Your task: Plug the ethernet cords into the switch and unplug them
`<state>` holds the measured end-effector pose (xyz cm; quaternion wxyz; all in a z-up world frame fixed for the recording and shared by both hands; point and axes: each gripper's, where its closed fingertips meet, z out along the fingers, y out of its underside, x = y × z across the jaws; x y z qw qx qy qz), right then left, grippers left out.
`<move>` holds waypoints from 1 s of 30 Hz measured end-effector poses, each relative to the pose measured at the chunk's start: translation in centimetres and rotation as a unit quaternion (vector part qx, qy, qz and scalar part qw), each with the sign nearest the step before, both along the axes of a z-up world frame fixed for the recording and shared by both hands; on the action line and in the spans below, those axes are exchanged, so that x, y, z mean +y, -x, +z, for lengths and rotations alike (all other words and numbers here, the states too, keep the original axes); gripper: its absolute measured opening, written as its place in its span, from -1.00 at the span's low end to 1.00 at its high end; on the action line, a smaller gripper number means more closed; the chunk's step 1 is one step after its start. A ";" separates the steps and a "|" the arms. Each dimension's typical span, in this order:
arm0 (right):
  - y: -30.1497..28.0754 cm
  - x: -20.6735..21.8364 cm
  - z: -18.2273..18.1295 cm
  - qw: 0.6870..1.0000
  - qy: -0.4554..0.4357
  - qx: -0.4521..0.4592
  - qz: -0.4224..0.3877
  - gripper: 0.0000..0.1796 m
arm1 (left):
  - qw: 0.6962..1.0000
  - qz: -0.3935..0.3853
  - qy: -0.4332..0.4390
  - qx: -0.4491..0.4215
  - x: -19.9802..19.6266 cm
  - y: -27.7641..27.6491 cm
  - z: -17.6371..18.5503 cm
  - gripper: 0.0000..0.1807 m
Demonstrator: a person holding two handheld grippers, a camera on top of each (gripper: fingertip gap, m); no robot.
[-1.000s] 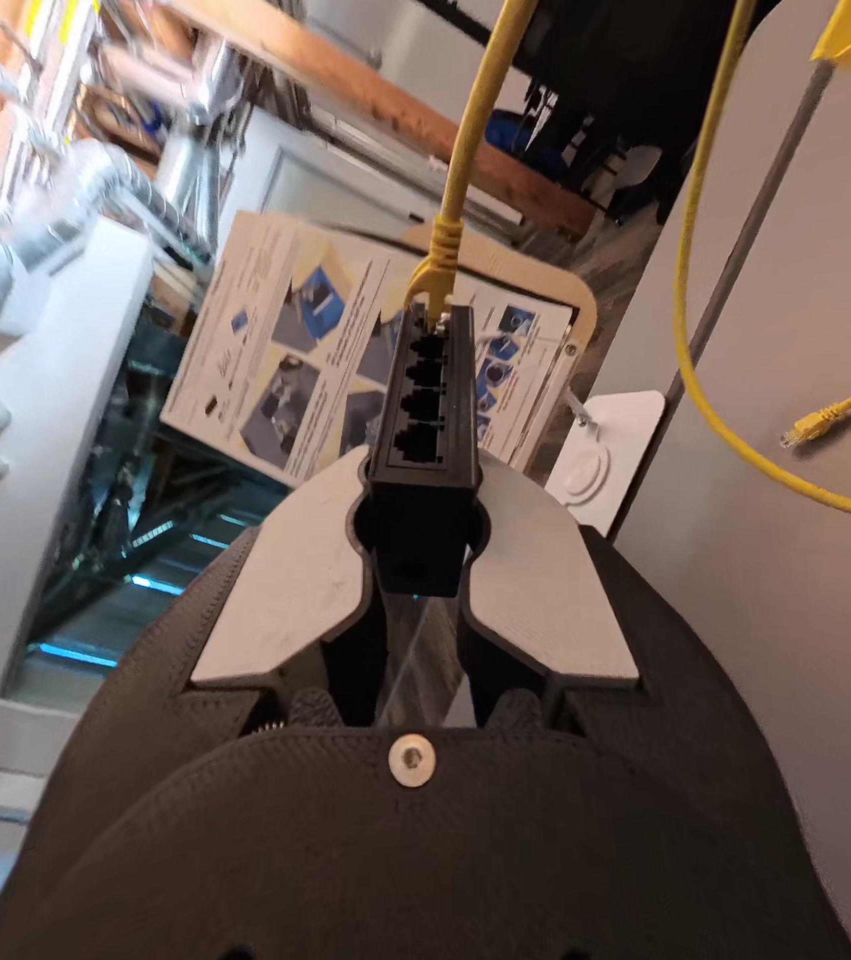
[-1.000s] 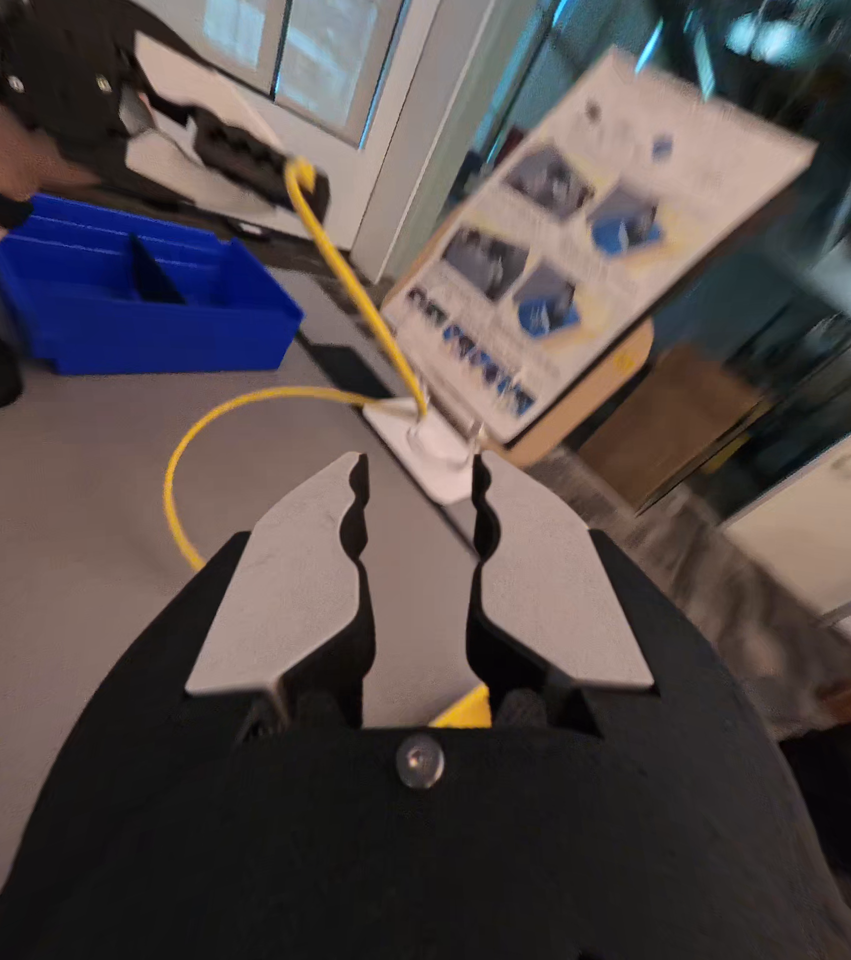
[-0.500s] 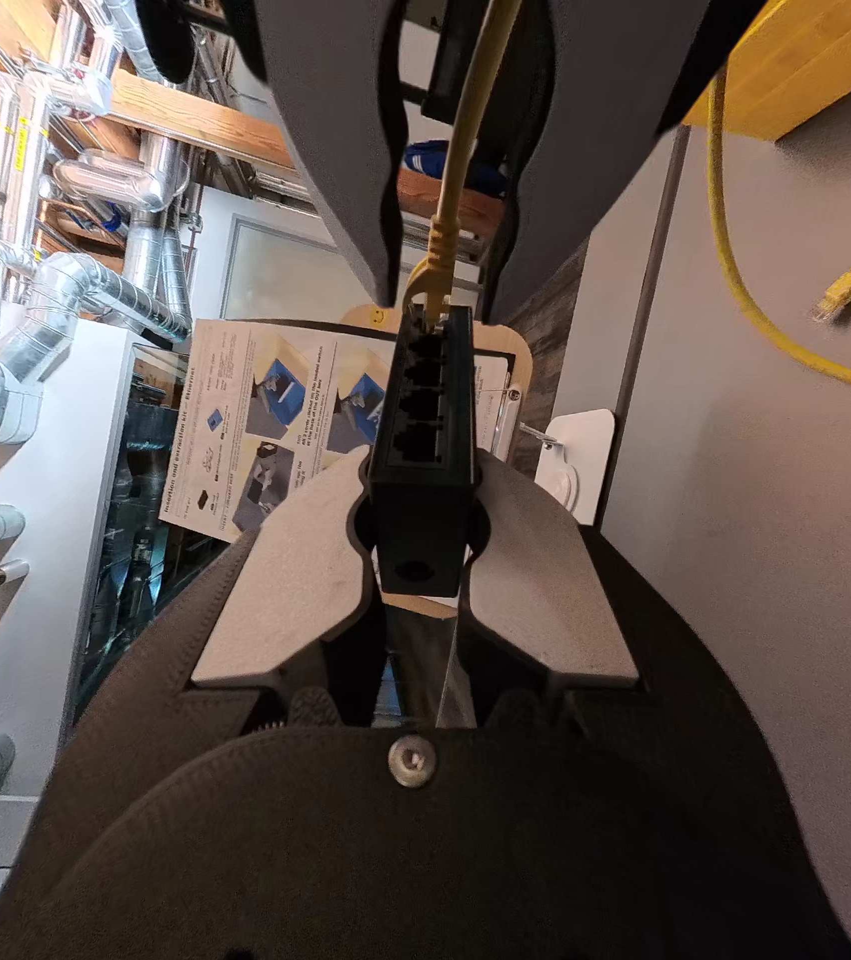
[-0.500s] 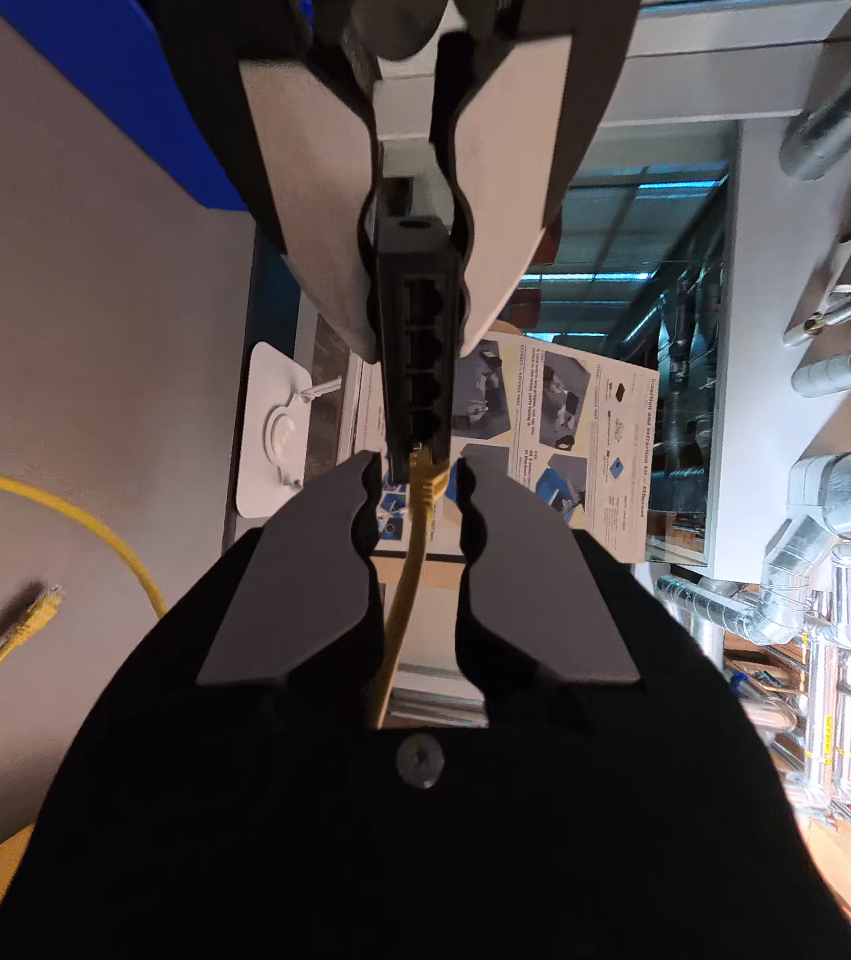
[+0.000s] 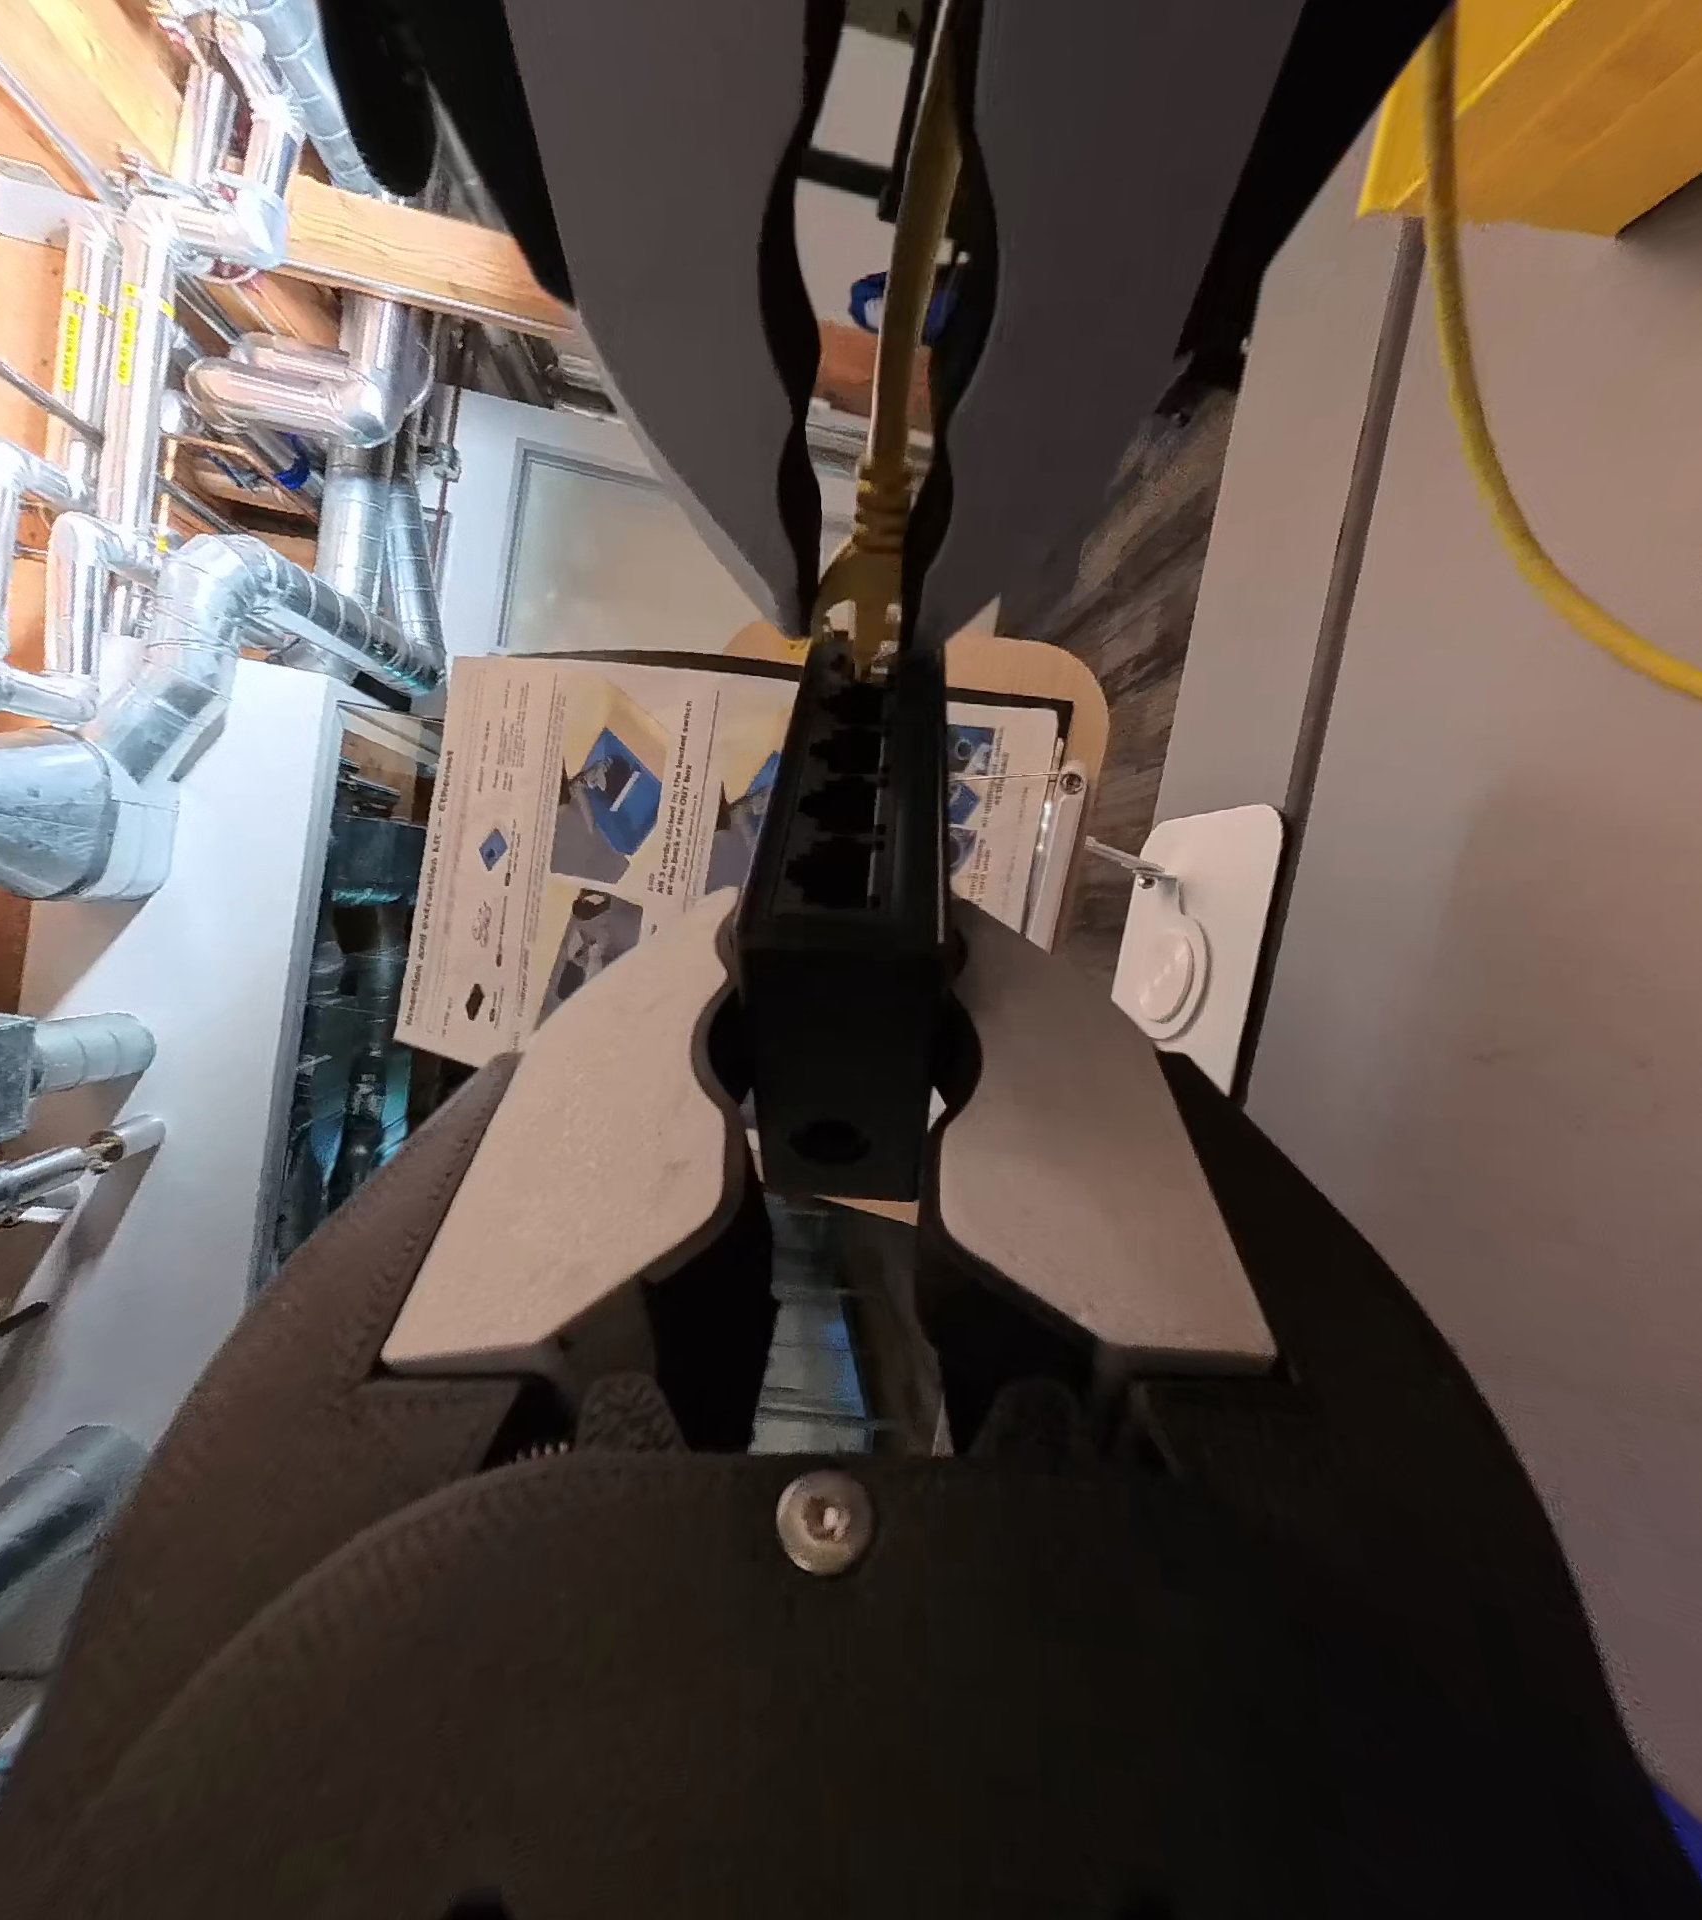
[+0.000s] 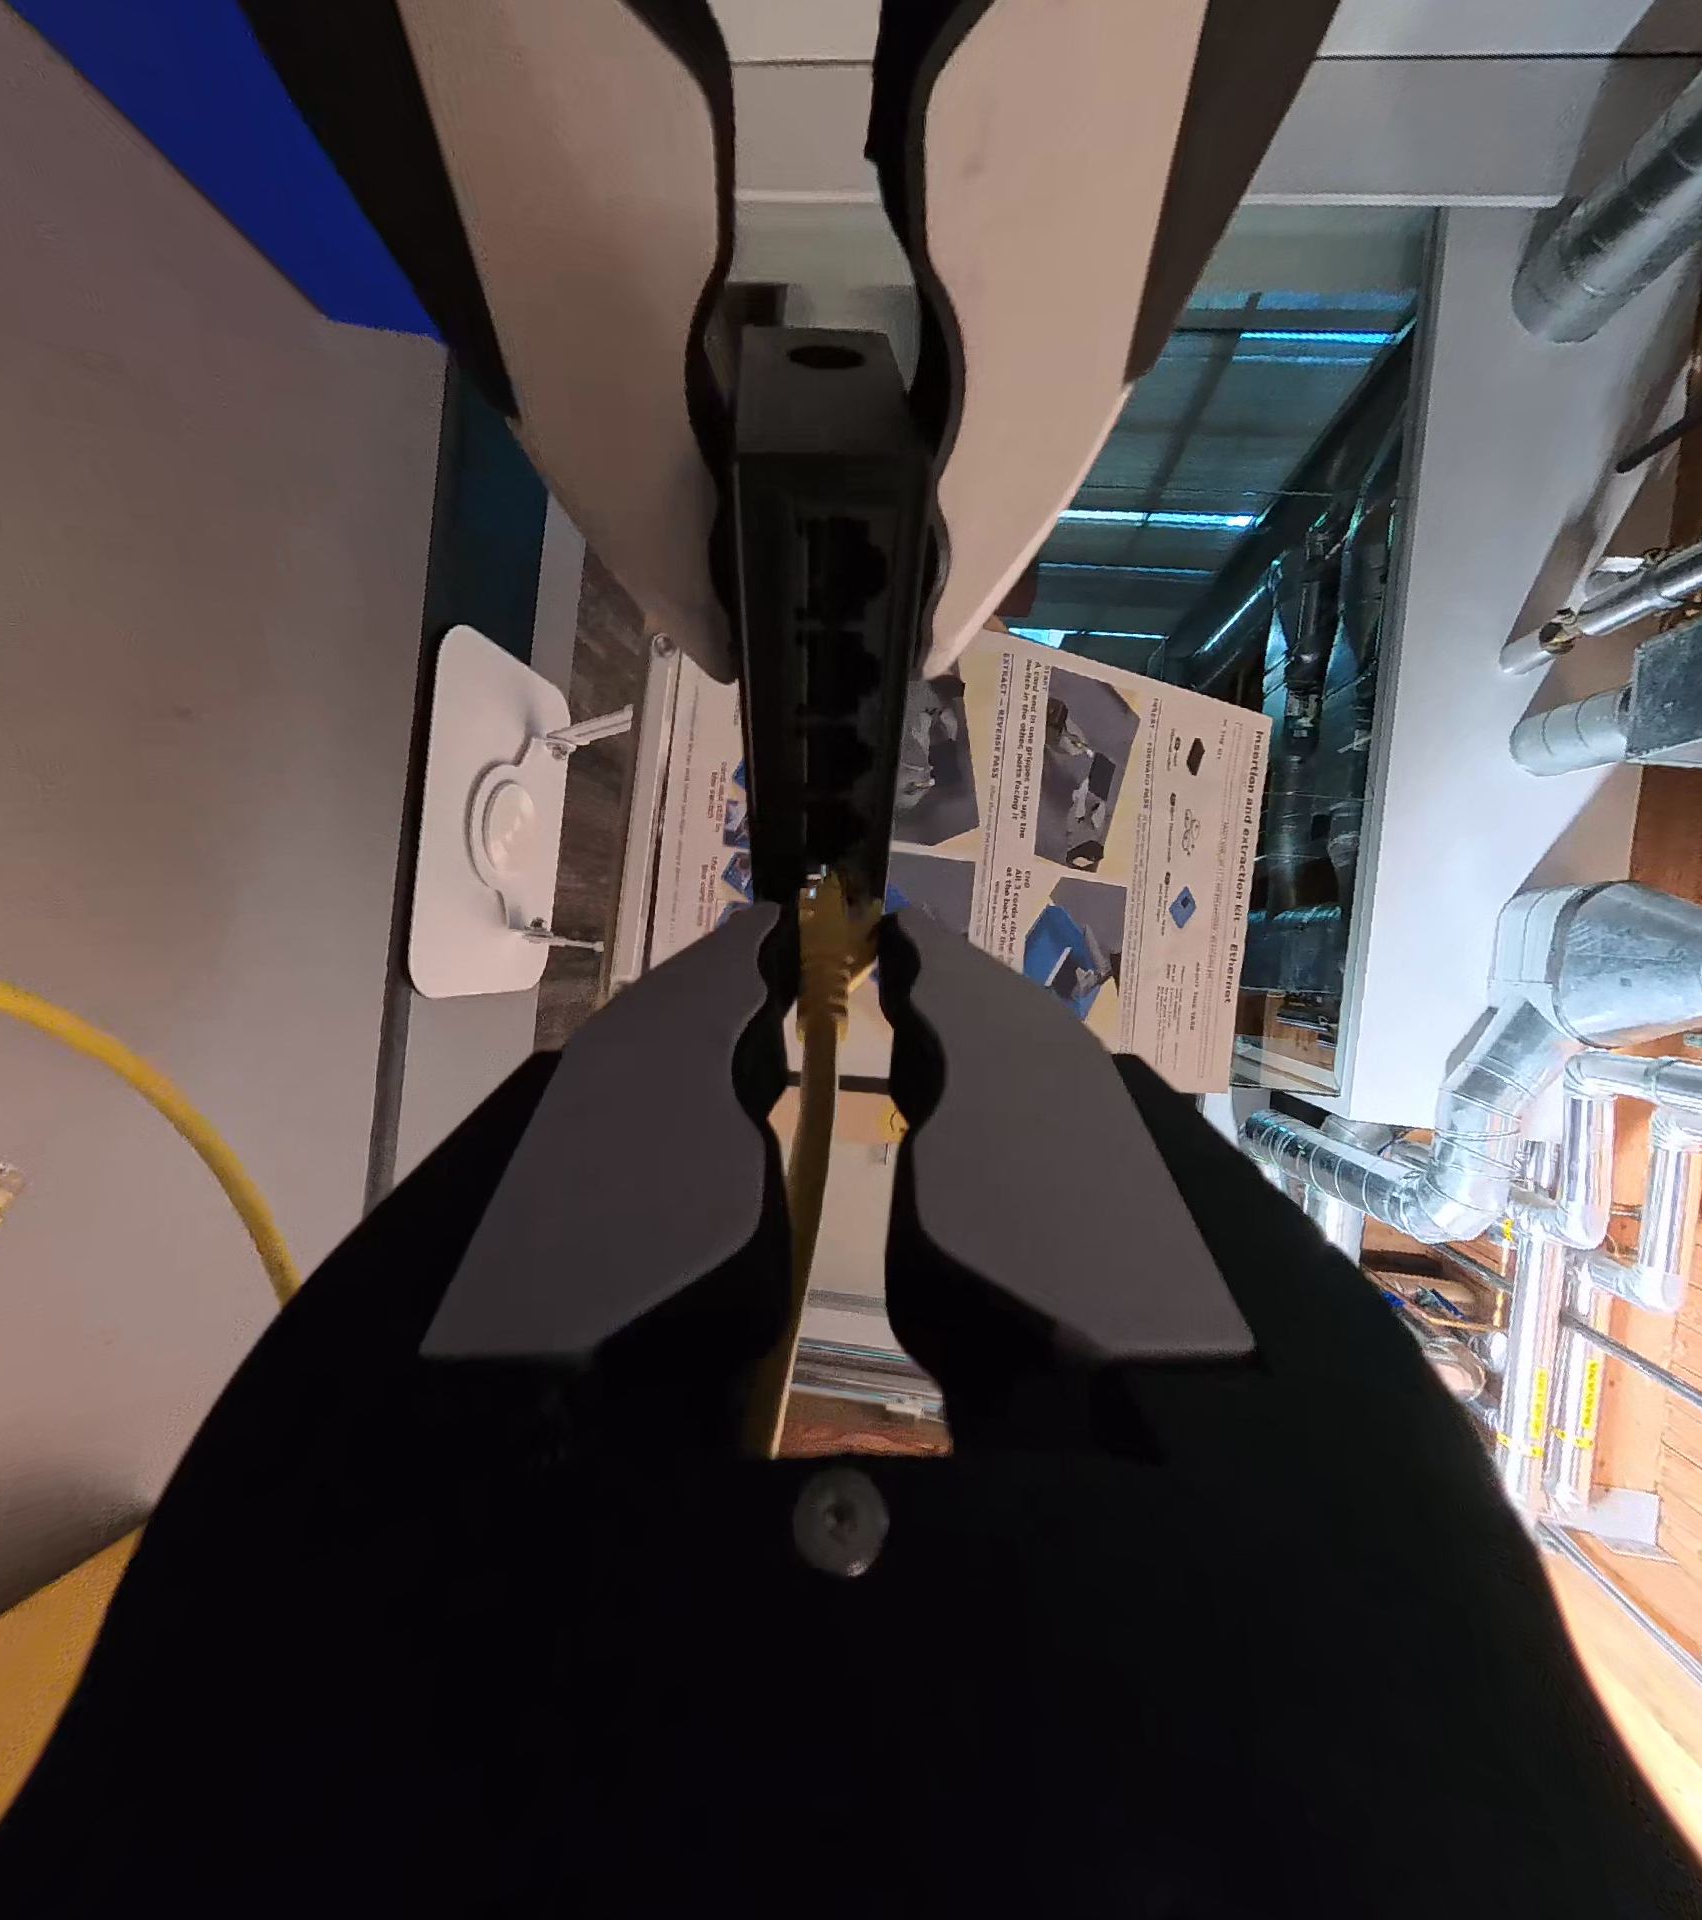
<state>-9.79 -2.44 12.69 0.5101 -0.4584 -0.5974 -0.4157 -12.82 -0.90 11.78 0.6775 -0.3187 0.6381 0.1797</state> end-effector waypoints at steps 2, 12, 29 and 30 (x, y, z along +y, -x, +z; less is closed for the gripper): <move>-0.3 -0.1 0.0 1.000 0.025 -0.002 -0.004 -0.84 | 1.000 0.002 -0.002 -0.007 0.0 -0.3 0.1 -0.67; -2.5 -0.6 -2.0 0.986 0.146 -0.064 -0.038 -0.84 | 0.999 -0.010 0.045 -0.015 0.2 -2.5 -1.5 -0.64; -4.9 -0.3 -5.1 0.936 0.332 -0.085 -0.074 -0.83 | 0.990 -0.021 0.135 -0.022 2.1 -5.0 -5.3 -0.63; -5.0 -0.3 -5.1 0.935 0.335 -0.088 -0.075 -0.83 | 0.990 -0.022 0.136 -0.024 2.1 -5.1 -5.4 -0.63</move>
